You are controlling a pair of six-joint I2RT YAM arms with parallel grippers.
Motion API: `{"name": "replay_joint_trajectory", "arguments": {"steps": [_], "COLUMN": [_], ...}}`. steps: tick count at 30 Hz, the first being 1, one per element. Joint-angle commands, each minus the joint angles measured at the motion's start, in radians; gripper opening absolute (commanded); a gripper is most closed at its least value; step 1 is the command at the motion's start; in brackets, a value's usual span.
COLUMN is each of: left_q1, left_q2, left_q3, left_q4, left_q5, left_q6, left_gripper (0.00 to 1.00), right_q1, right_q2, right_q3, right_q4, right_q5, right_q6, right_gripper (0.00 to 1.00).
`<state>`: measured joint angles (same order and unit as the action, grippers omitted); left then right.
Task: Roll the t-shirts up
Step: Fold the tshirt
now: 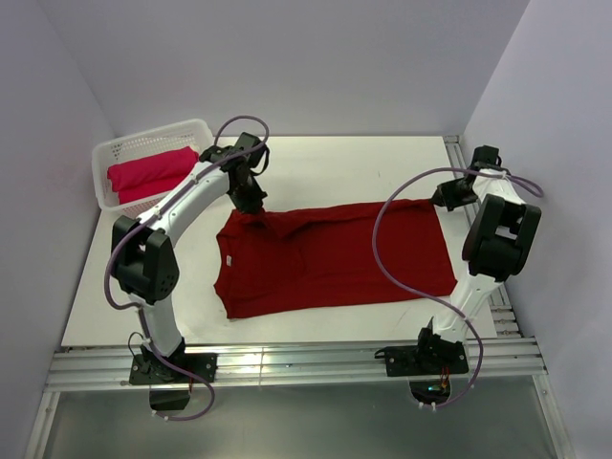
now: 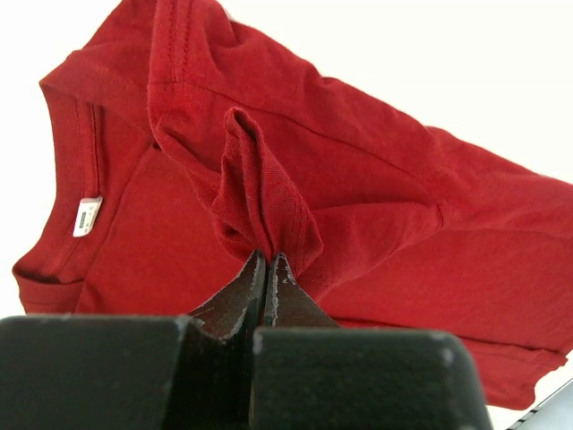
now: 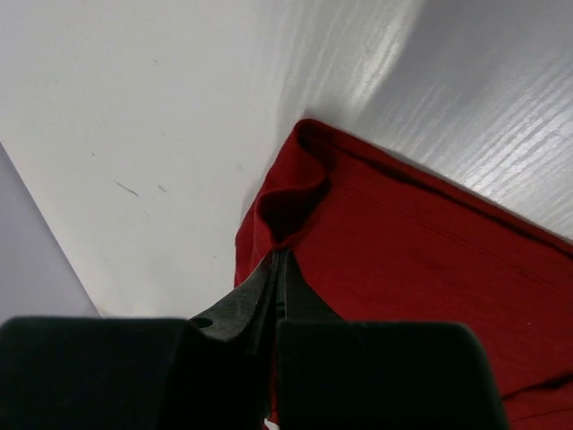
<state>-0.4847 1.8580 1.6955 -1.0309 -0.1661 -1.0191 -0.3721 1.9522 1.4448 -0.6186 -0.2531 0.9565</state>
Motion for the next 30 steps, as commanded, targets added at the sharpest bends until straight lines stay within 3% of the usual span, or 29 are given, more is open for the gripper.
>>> {"name": "replay_joint_trajectory", "arguments": {"steps": [1,14,30], "left_q1": [-0.014,-0.018,-0.022], "left_q2": [-0.068,-0.109,-0.181], "left_q3": [-0.002,0.018,-0.062], "left_q4": [-0.021,-0.070,-0.060], "left_q5": [-0.027,-0.056,-0.044], "left_q6": [-0.027,-0.039,-0.061], "left_gripper": [0.00,0.00,0.00], "right_q1": [-0.016,-0.042,-0.057], "right_q2": [-0.088,-0.122,-0.150], "right_q3": [-0.017,-0.018,-0.066], "right_q4": [0.002,-0.018,-0.024], "right_q5": [0.006,-0.005,-0.002], "right_q6": [-0.022,-0.041,-0.053], "right_gripper": [0.00,0.00,0.00]}}
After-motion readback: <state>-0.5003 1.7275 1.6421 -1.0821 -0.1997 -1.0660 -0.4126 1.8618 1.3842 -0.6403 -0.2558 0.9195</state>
